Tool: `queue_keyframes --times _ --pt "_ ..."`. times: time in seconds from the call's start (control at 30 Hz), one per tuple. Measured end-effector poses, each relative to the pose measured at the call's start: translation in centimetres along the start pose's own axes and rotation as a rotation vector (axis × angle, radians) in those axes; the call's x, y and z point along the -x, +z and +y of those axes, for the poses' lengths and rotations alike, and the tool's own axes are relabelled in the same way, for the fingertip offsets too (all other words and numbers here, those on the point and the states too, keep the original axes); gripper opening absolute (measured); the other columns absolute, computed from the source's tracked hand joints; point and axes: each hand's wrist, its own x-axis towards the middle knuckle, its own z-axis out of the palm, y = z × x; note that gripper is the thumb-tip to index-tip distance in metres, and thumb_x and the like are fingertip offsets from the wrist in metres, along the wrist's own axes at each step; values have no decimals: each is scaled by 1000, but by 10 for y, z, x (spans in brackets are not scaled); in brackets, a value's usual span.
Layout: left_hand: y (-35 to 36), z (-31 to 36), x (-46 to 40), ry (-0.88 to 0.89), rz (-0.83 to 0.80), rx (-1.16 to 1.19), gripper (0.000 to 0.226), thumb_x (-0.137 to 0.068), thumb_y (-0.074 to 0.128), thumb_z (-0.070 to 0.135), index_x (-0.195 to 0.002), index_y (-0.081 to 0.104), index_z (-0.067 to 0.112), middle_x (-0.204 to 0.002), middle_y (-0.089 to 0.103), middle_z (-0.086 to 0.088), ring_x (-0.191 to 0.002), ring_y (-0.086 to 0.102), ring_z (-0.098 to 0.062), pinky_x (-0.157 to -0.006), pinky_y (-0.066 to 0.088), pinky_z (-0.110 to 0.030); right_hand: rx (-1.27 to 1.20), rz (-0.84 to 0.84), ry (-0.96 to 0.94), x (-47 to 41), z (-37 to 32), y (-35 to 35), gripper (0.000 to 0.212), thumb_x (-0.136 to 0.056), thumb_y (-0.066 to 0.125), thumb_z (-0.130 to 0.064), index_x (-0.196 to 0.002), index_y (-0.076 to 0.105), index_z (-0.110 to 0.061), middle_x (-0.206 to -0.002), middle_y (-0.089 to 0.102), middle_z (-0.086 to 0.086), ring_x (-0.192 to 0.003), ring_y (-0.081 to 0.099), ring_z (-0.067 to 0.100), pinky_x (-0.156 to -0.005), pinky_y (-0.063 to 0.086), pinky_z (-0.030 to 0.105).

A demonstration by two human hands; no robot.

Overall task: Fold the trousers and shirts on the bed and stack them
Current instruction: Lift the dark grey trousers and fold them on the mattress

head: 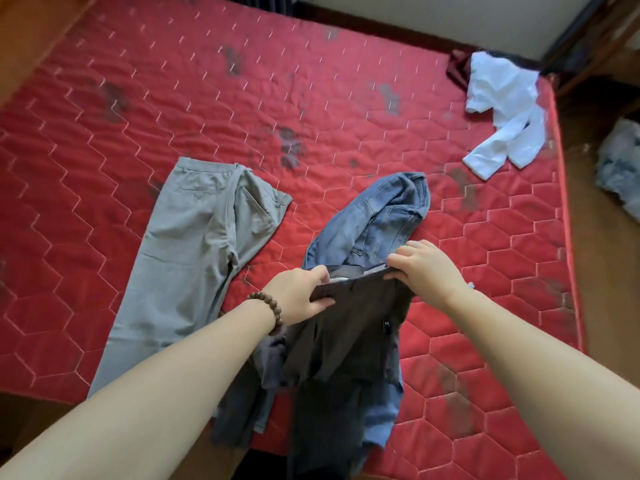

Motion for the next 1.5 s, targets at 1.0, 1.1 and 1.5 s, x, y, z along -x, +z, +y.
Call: queue_keyframes --times 1.0,1.1,1.5 --pt "-296 297 23 595 73 10 91 -63 89 15 -139 41 5 -117 50 12 -108 42 0 -89 28 5 676 637 -360 139 -102 -458 18 -91 54 -3 -89 71 -8 -75 61 6 -69 59 26 -70 54 33" --pt "-283 327 22 661 -7 39 31 -72 81 4 -95 62 13 -81 49 23 -74 48 -2 -62 35 4 577 591 -305 154 -105 -465 22 -94 50 -12 -89 71 -7 -75 62 5 -70 60 25 -70 54 33" --pt "-262 320 13 516 -134 -112 32 -71 84 24 -95 66 13 -95 72 1 -84 65 -10 -78 54 -25 3 484 57 220 -66 -499 23 -77 61 -42 -78 73 -23 -76 70 -14 -73 65 -2 -70 43 8"
